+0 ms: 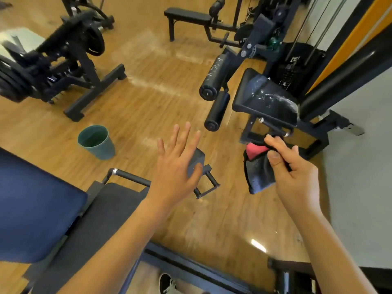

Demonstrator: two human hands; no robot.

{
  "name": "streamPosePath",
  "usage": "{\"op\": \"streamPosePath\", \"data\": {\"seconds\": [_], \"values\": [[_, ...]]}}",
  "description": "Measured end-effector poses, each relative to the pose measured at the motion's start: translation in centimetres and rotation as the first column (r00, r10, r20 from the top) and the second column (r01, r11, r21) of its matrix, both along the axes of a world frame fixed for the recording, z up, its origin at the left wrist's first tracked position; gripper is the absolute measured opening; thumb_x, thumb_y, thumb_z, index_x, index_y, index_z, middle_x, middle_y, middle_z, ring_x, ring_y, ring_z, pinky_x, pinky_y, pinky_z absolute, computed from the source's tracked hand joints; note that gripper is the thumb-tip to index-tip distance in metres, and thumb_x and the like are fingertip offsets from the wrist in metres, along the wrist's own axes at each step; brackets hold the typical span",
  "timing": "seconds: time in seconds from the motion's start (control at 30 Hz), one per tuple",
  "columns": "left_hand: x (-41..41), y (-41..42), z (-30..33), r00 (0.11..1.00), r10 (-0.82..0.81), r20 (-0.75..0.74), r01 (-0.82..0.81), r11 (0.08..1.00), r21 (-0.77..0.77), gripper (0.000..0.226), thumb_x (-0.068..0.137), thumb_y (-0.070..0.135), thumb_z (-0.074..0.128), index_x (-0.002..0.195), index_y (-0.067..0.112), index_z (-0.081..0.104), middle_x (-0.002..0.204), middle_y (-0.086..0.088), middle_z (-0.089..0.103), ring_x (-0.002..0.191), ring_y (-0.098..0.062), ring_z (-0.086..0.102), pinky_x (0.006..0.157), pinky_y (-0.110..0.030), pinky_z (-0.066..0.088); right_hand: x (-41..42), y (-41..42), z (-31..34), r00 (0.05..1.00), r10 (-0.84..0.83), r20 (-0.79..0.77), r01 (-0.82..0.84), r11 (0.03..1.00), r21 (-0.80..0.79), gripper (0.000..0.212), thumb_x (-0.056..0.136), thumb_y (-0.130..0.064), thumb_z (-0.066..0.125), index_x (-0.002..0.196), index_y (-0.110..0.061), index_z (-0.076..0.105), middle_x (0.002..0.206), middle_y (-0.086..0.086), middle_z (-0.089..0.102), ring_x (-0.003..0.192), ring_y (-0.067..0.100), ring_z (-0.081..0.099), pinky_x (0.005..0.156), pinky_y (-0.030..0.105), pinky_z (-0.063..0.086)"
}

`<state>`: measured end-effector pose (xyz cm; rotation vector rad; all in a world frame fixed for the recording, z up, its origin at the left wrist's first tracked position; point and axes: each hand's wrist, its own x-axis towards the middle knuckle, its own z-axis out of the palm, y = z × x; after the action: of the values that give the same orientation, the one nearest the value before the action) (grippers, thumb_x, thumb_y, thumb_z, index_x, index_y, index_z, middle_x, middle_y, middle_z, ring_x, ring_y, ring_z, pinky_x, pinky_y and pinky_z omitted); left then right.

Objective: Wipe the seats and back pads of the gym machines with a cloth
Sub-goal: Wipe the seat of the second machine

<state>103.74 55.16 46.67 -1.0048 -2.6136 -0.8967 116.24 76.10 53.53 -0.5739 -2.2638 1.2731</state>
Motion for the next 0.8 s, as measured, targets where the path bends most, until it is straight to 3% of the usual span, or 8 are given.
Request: {"op": "streamPosePath", "data": {"seconds": [0.13,0.23,0.3,0.33,0.47,0.57,0.67,0.8], "values": [[-2.2,2.7,1.2,0.998,-0.068,-0.003,0.068,0.997,-0.043,0.073,0.099,0.031,0.049,0.165,0.024,0.017,0.173,0.003,-0.001,0.158,-0.019,-0.014,0.122,-0.049,-0.012,-1.0,2.6,0.7,0.997,-0.062,-0.046,0.063,0.998,0.02,0.037,0.1,-0.009,0.052,0.125,-0.036,0.056,0.108,-0.058,0.045,0.111,-0.04,0.023,0.121,0.049,0.019],[-3.8,4.3,2.2,0.991,-0.128,-0.025,0.126,0.99,-0.057,0.073,0.1,0.035,0.047,0.165,0.025,0.016,0.173,0.004,-0.002,0.158,-0.018,-0.015,0.122,-0.049,-0.013,-1.9,4.1,1.3,0.989,-0.125,-0.079,0.128,0.991,0.031,0.036,0.1,-0.015,0.053,0.129,-0.036,0.059,0.135,-0.025,0.053,0.135,-0.015,0.027,0.123,0.043,0.015],[-4.6,5.0,2.6,0.987,-0.148,-0.055,0.143,0.986,-0.081,0.073,0.101,0.036,0.048,0.165,0.025,0.016,0.173,0.004,-0.002,0.158,-0.018,-0.016,0.123,-0.053,-0.011,-2.5,4.7,1.4,0.989,-0.126,-0.082,0.132,0.989,0.067,0.035,0.101,-0.014,0.052,0.131,-0.03,0.061,0.138,-0.007,0.058,0.14,-0.002,0.034,0.124,0.04,0.011],[-4.7,5.3,2.7,0.985,-0.164,-0.057,0.158,0.983,-0.09,0.073,0.101,0.036,0.049,0.165,0.025,0.015,0.173,0.004,-0.003,0.158,-0.018,-0.015,0.123,-0.054,-0.01,-2.5,4.9,1.5,0.99,-0.126,-0.068,0.132,0.987,0.092,0.035,0.101,-0.013,0.051,0.131,-0.028,0.061,0.137,-0.007,0.059,0.139,-0.003,0.035,0.124,0.039,0.009],[-5.5,7.1,2.5,0.981,-0.187,-0.047,0.182,0.98,-0.081,0.074,0.1,0.036,0.052,0.165,0.026,0.017,0.173,0.004,0.001,0.159,-0.02,-0.01,0.123,-0.056,-0.005,-2.9,6.4,1.0,0.99,-0.132,-0.047,0.136,0.983,0.122,0.034,0.1,-0.012,0.052,0.13,-0.023,0.062,0.129,-0.03,0.05,0.125,-0.031,0.023,0.124,0.043,0.006],[-6.6,9.1,1.9,0.974,-0.217,-0.059,0.208,0.969,-0.131,0.074,0.1,0.035,0.051,0.165,0.027,0.016,0.173,0.005,0.001,0.159,-0.02,-0.01,0.123,-0.058,-0.002,-3.6,8.4,-0.3,0.991,-0.131,-0.026,0.134,0.962,0.237,0.033,0.099,-0.015,0.051,0.13,-0.022,0.062,0.135,-0.017,0.055,0.139,-0.003,0.035,0.123,0.047,0.009],[-7.6,11.8,1.3,0.971,-0.234,-0.051,0.222,0.959,-0.177,0.074,0.1,0.037,0.048,0.165,0.028,0.014,0.173,0.005,-0.001,0.158,-0.019,-0.012,0.121,-0.057,-0.002,-4.5,10.9,-1.5,0.992,-0.124,-0.009,0.119,0.924,0.363,0.032,0.1,-0.018,0.05,0.129,-0.018,0.062,0.137,-0.006,0.057,0.142,0.012,0.036,0.123,0.049,0.01],[-9.7,17.0,0.8,0.968,-0.244,-0.062,0.225,0.948,-0.225,0.073,0.099,0.04,0.046,0.164,0.029,0.015,0.173,0.003,0.004,0.159,-0.02,-0.008,0.121,-0.059,0.002,-6.6,15.6,-3.3,0.999,-0.041,-0.024,0.047,0.742,0.669,0.036,0.094,-0.017,0.046,0.123,-0.009,0.066,0.132,0.006,0.062,0.136,0.024,0.044,0.116,0.06,0.018]]}}
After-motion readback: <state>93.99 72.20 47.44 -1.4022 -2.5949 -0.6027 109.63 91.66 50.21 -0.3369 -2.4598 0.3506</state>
